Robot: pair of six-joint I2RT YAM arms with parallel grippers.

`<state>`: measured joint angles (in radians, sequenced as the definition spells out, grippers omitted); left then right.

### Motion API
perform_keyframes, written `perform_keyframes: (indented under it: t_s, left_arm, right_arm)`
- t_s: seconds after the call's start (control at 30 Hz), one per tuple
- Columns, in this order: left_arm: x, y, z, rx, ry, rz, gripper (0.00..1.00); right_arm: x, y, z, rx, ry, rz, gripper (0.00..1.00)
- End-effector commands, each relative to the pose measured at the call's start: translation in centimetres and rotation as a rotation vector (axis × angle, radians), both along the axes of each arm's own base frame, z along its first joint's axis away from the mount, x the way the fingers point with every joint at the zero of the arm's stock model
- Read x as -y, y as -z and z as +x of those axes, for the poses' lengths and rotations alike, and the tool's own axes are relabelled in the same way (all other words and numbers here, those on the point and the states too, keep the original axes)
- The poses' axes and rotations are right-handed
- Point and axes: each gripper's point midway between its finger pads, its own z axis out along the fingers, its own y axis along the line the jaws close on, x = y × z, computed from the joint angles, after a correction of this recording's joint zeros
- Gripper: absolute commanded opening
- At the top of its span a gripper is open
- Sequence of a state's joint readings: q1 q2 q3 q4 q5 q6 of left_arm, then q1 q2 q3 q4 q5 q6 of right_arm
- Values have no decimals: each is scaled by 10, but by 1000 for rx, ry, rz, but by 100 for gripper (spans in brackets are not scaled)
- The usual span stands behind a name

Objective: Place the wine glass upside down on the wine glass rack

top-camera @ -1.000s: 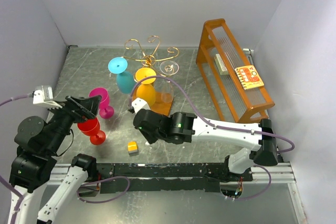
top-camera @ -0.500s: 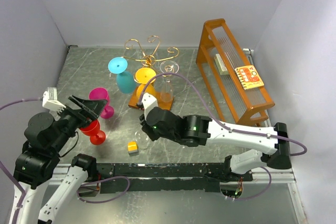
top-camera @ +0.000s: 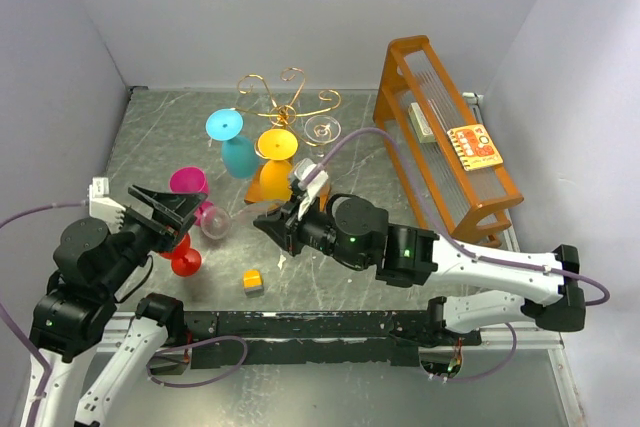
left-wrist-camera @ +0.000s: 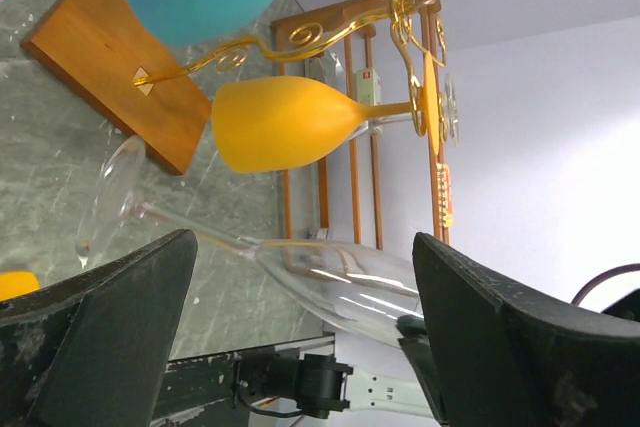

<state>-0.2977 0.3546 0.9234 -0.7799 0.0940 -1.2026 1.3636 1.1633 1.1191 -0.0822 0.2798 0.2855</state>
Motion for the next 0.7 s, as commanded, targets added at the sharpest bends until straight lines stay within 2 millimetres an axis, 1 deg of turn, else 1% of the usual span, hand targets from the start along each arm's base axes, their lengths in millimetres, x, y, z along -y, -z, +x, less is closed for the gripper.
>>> perform_keyframes:
  t_s: [0.0, 0.17, 0.2, 0.23, 0.37, 0.47, 0.53, 0.67]
  left_arm:
    - [-10, -20, -3, -2, -69, -52, 100]
    - [-17, -20, -5, -35, -125, -119, 99]
    - [-17, -21, -6, -24, -125, -134, 99]
    - [-16, -18, -4, -30, -124, -151, 99]
    - [-11, -17, -2, -39, -116, -223, 97]
    - [-12, -12, 4, -55, -135, -218, 91]
    - [-14, -12, 8, -57, -150, -210, 84]
    - [-20, -23, 14, -10, -189, -216, 72]
  right_arm:
    - [-6, -58, -5, 108, -43, 227, 0]
    - [-12, -76, -6, 140, -57, 336, 0]
    - [-14, -77, -8, 151, -68, 354, 0]
    - [-16, -79, -8, 160, -72, 369, 0]
    - [-27, -88, -5, 196, -69, 413, 0]
    - [-33, -92, -5, 228, -75, 433, 0]
    - [-35, -93, -6, 240, -79, 454, 0]
    - [-40, -93, -9, 225, -99, 504, 0]
